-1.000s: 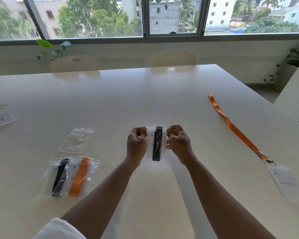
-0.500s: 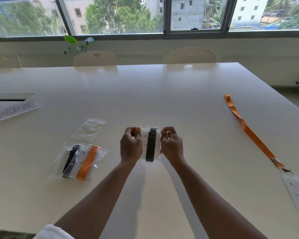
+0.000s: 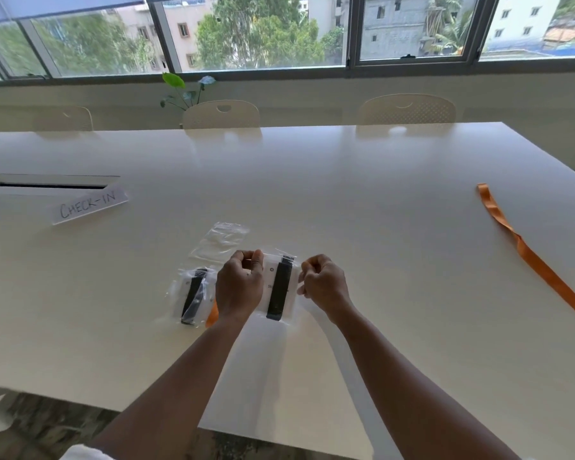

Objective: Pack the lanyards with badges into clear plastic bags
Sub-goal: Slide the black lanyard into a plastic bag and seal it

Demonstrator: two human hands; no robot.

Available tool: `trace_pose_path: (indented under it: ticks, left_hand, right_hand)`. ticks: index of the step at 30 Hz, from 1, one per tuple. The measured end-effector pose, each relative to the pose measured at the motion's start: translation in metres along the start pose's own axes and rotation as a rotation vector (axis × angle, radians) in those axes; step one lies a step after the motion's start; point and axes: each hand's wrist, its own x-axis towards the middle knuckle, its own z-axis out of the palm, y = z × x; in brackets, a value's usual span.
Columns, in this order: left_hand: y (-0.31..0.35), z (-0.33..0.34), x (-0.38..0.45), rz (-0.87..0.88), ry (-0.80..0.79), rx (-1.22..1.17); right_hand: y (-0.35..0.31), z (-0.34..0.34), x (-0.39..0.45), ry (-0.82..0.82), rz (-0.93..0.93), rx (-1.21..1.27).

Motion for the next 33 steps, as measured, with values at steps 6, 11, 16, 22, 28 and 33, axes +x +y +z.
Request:
trace_pose_path:
  ticks: [6, 11, 16, 22, 28, 33]
  left_hand:
    - [-0.022, -0.028, 0.005, 0.021, 0.025, 0.083]
    - [-0.028, -0.039, 0.004, -0.007, 0.028, 0.152]
    - [-0.034, -0.046, 0.006, -0.025, -0.003, 0.241]
    - [-0.041, -0.054, 0.009, 0.026, -0.007, 0.307]
    - [-0.043, -0.057, 0.013, 0.049, -0.026, 0.308]
    - [-0.037, -0.055, 0.013, 0.100, -0.007, 0.305]
  right_hand:
    - [0.005, 0.028, -0.005, 0.019, -0.035, -0.197]
    - [0.003, 0.037, -0.012, 0.059, -0.042, -0.374]
    - [0.002, 0.043, -0.016, 0.089, -0.047, -0.487]
    - [0.003, 0.049, -0.016, 0.141, -0.054, -0.593]
    - [0.005, 0.051, -0.015, 0.163, -0.072, -0.615]
    - [0.006, 0.050, -0.013, 0.146, -0.084, -0.607]
